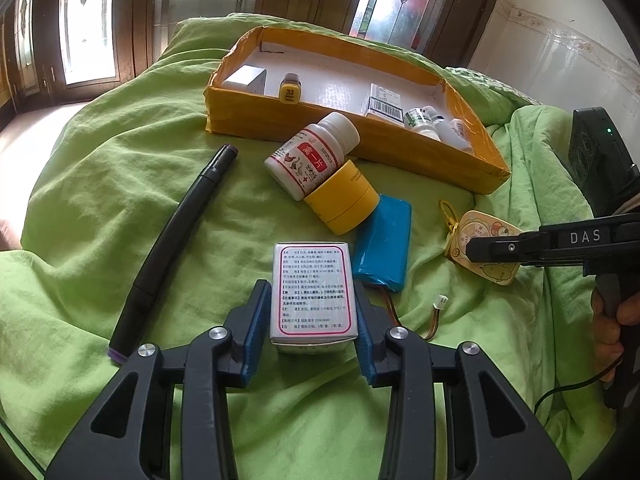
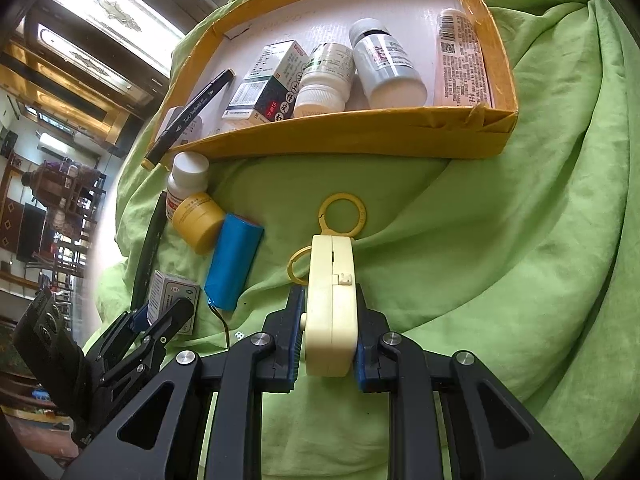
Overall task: Organize rigid objects
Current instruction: 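Lift the medicine box and keychain case and carry them toward the tray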
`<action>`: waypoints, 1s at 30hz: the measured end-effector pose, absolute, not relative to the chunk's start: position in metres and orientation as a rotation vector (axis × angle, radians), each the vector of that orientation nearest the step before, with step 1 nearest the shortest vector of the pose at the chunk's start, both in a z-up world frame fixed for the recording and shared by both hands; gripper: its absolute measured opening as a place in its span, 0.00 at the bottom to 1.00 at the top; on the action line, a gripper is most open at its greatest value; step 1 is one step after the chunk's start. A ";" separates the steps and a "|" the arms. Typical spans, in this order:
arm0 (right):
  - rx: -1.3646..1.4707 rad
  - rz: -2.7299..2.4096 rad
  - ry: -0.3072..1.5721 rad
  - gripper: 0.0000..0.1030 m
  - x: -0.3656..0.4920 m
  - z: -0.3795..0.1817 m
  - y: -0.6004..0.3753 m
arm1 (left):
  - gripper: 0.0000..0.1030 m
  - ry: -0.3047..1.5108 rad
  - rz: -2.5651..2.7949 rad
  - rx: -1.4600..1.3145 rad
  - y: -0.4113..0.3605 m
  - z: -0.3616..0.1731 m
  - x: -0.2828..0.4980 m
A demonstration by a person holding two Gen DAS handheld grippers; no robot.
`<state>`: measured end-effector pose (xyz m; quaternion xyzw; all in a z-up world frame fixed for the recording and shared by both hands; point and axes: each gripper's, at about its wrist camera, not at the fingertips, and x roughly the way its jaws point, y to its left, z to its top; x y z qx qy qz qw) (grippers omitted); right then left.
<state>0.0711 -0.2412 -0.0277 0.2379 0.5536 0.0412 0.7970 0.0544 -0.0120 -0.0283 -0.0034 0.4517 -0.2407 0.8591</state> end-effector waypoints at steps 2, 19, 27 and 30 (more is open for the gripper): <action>0.501 0.087 1.184 0.18 0.071 -0.026 -0.240 | 0.35 0.948 -0.504 -0.008 -0.012 -0.029 0.055; 0.482 0.093 1.057 0.18 0.069 0.000 -0.240 | 0.32 0.935 -0.496 0.026 -0.014 -0.027 0.052; 0.510 0.093 1.023 0.18 0.068 0.007 -0.246 | 0.32 0.903 -0.485 -0.009 -0.005 -0.017 0.048; 0.525 0.090 1.004 0.18 0.066 0.011 -0.250 | 0.32 0.903 -0.477 -0.026 -0.001 -0.015 0.048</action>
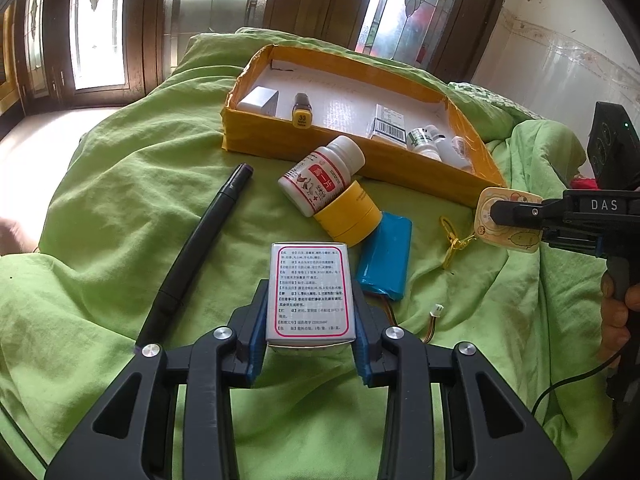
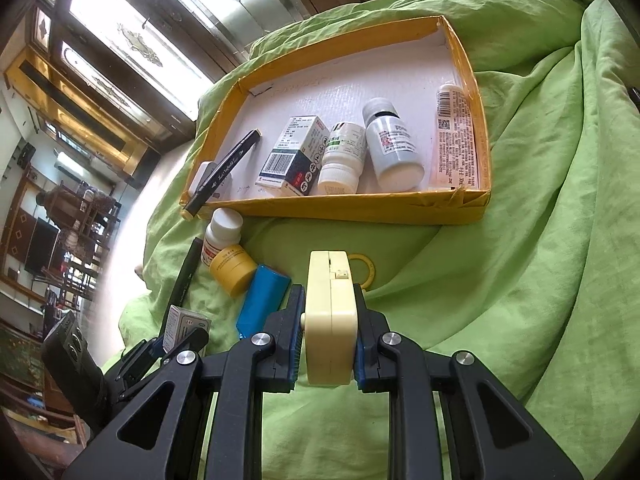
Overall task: Organize rigid objects
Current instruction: 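Lift the medicine box and keychain case and carry them toward the tray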
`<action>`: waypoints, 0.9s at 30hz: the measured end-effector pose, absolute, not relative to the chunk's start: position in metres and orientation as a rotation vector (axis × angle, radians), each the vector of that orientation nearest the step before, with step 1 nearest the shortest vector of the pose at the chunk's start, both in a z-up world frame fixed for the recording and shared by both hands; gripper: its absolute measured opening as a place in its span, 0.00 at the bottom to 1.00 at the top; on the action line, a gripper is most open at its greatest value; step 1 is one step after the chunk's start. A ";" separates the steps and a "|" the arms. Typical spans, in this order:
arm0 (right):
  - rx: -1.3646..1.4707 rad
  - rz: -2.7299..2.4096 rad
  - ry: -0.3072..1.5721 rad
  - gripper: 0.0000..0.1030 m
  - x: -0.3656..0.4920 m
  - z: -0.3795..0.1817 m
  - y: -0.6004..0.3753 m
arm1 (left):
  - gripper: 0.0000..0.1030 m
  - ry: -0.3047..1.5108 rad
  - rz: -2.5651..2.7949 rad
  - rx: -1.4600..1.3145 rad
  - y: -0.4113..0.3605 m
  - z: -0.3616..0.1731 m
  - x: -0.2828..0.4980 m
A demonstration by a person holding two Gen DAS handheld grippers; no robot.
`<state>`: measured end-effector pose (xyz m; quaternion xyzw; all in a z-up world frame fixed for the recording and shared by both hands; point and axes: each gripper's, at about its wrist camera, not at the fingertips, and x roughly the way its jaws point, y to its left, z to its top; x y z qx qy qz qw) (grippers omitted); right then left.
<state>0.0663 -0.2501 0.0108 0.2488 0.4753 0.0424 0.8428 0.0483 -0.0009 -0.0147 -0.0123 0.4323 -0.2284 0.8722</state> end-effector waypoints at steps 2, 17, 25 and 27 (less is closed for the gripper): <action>0.533 0.087 0.996 0.18 0.065 0.012 -0.253 | 0.32 0.907 -0.474 -0.025 -0.001 -0.015 0.048; 0.549 0.072 0.941 0.18 0.063 0.021 -0.260 | 0.32 0.926 -0.455 -0.004 -0.002 -0.019 0.046; 0.552 0.063 0.884 0.18 0.062 0.035 -0.263 | 0.32 0.921 -0.458 -0.018 -0.004 -0.008 0.051; 0.562 0.067 0.868 0.18 0.062 0.040 -0.265 | 0.32 0.911 -0.461 -0.012 -0.006 0.000 0.054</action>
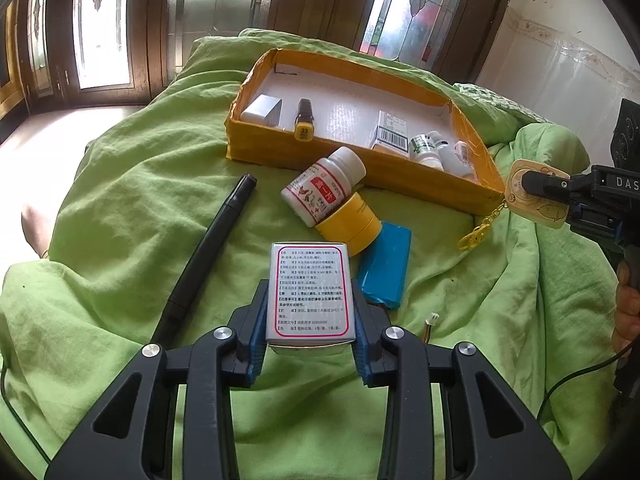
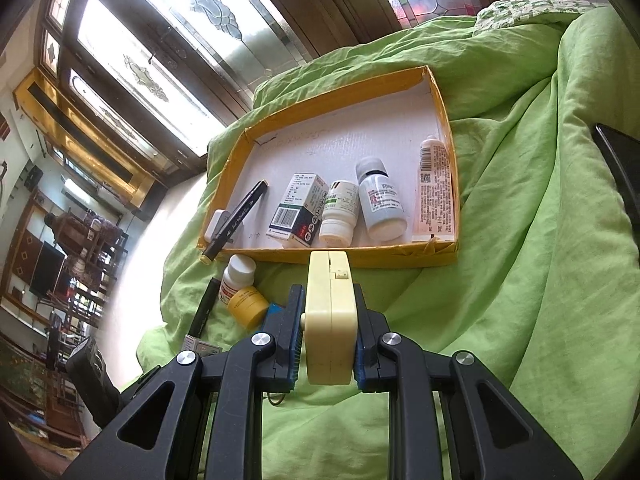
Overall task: Organize rigid objects
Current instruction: 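Lift the medicine box and keychain case and carry them toward the tray, then lower the box and keychain case into the tray and open both tools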
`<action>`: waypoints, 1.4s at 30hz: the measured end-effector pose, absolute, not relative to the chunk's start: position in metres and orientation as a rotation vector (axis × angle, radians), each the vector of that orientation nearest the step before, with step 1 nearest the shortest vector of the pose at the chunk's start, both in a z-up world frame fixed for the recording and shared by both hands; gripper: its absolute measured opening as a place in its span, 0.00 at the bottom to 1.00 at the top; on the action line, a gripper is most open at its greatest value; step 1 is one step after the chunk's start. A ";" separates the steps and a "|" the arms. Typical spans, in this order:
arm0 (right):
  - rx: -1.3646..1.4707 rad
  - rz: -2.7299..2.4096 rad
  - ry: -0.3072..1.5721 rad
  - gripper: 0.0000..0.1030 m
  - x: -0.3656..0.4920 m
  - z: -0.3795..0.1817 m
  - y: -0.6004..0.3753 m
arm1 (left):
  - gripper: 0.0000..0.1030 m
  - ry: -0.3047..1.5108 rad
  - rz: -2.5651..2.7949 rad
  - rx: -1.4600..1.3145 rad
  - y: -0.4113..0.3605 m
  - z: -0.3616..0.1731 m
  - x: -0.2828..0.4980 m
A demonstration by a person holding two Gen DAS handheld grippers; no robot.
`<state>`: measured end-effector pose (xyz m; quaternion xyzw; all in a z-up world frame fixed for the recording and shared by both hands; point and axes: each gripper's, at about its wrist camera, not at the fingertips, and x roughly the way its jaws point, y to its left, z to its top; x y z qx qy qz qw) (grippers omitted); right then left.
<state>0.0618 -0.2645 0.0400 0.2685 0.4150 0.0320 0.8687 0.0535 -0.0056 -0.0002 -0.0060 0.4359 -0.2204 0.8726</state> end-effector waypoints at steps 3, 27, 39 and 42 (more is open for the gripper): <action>0.569 0.069 0.844 0.18 0.062 0.048 -0.267 | 0.32 0.892 -0.476 -0.006 -0.010 0.012 0.059; 0.602 0.096 0.791 0.18 0.109 0.074 -0.275 | 0.32 0.912 -0.494 0.046 -0.036 0.022 0.125; 0.590 0.080 0.803 0.18 0.138 0.077 -0.282 | 0.32 0.897 -0.498 0.063 -0.050 0.033 0.170; 0.589 0.082 0.808 0.18 0.149 0.076 -0.284 | 0.32 0.896 -0.507 0.064 -0.057 0.034 0.178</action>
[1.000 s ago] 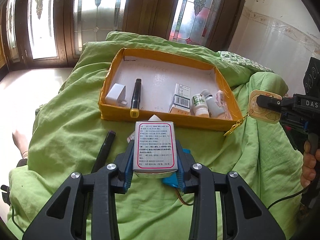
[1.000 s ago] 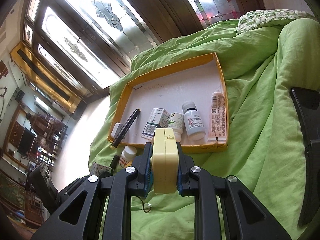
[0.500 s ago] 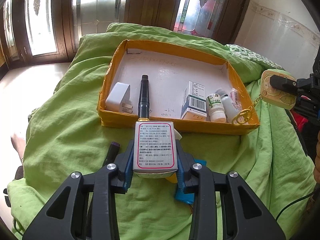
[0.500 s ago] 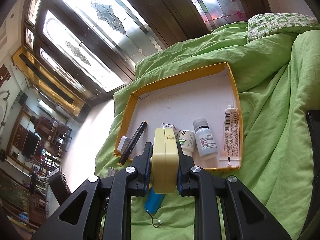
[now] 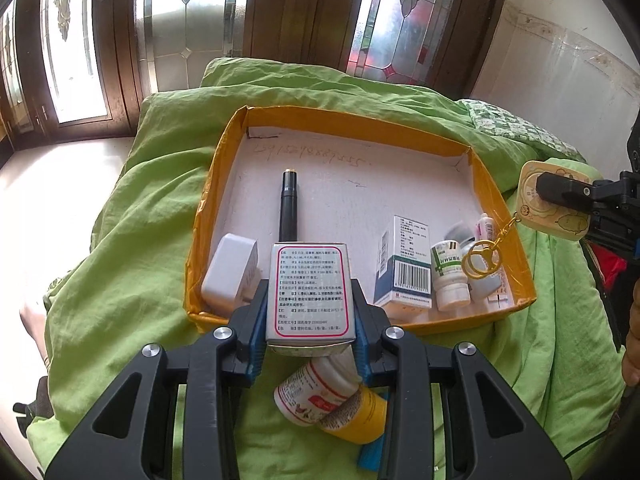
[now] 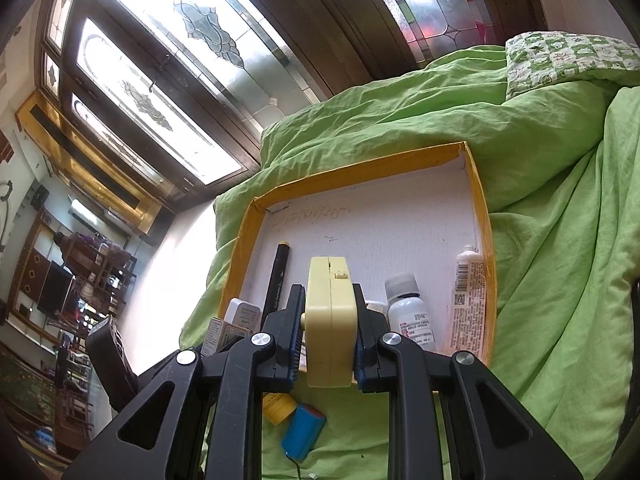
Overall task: Organize rigid objects
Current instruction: 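Lower the box and keychain case into the tray and open both tools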
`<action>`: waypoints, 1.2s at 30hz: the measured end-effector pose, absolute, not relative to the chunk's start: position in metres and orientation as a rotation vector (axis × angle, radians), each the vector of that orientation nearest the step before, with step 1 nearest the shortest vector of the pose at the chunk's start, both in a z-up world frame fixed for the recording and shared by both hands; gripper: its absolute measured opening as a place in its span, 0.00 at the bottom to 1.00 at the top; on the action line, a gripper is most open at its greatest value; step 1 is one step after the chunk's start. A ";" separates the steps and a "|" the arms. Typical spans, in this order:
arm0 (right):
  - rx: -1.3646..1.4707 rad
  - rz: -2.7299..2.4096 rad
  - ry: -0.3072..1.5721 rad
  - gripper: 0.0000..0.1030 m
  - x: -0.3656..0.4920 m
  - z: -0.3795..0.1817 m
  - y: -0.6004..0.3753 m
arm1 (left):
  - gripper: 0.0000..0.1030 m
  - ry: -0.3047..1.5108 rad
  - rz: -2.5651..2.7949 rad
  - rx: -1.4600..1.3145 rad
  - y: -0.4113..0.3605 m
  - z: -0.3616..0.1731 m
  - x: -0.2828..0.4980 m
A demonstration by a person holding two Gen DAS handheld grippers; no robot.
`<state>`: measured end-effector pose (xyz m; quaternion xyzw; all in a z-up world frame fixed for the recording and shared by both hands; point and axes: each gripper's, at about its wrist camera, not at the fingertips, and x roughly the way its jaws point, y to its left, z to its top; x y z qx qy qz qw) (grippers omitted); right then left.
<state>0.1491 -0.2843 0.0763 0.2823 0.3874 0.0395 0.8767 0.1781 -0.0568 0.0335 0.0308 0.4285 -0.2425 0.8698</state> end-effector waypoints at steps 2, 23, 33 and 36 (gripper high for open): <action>0.583 0.077 0.809 0.18 0.156 0.075 -0.286 | 0.32 0.894 -0.520 0.067 -0.064 0.035 0.184; 0.730 0.095 0.824 0.18 0.205 0.034 -0.322 | 0.32 0.951 -0.526 0.123 -0.115 -0.004 0.216; 0.759 0.060 0.870 0.18 0.209 -0.002 -0.340 | 0.32 0.953 -0.512 0.143 -0.120 -0.009 0.216; 0.763 0.040 0.862 0.20 0.208 -0.002 -0.347 | 0.32 0.950 -0.512 0.148 -0.121 -0.009 0.216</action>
